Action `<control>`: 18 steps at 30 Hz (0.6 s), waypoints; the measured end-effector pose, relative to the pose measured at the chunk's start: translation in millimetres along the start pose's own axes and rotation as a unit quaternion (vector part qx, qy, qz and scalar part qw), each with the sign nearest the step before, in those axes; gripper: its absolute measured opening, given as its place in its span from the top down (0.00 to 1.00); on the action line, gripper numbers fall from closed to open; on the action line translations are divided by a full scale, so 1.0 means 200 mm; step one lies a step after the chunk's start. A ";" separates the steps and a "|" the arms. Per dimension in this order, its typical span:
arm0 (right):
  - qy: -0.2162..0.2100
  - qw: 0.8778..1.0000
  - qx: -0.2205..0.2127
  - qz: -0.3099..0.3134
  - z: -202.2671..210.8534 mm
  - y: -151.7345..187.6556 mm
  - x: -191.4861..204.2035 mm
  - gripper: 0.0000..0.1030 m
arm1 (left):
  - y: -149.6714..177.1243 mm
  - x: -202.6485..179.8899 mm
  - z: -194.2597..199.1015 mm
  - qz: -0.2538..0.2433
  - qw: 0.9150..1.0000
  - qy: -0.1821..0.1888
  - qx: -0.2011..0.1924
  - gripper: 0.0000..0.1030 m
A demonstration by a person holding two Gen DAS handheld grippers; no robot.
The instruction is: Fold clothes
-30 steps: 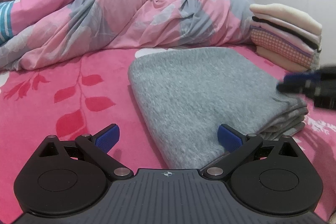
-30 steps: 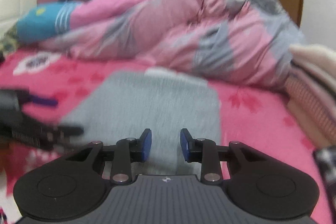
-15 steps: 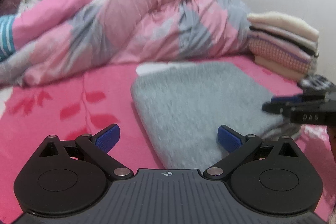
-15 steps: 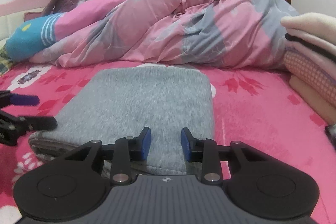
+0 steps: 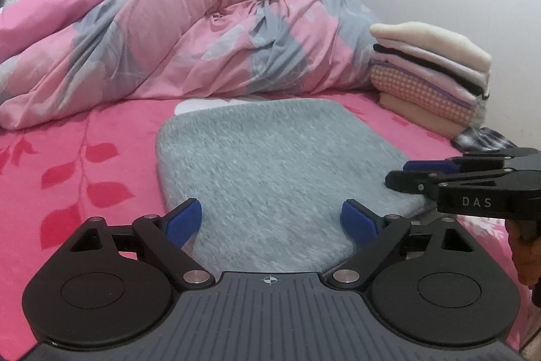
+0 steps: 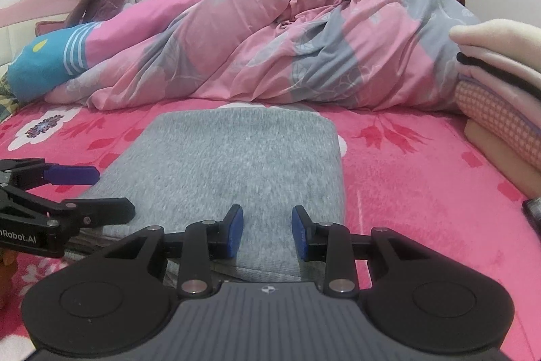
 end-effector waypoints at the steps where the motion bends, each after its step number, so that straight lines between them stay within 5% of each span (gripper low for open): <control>1: 0.000 1.000 0.000 0.000 0.00 0.00 0.00 0.67 | 0.00 0.00 0.00 0.003 1.000 0.001 0.001 0.11; 13: 0.025 0.999 -0.018 0.022 0.05 -0.13 0.01 0.67 | 0.00 0.05 -0.02 0.050 0.998 0.007 0.025 0.07; 18: 0.021 0.998 0.032 0.045 -0.06 -0.13 0.02 0.67 | -0.01 0.06 -0.03 0.068 0.997 0.010 0.035 0.05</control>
Point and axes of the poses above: each gripper's, at about its wrist camera, not at the fingertips, and z roughly against the way its jaws point, x to its left, y to its underside, the point moved 3 cm from there along -z, roughly the way its jaws point, and after that the axes turned 8 degrees about y, right-handed, at the moved point
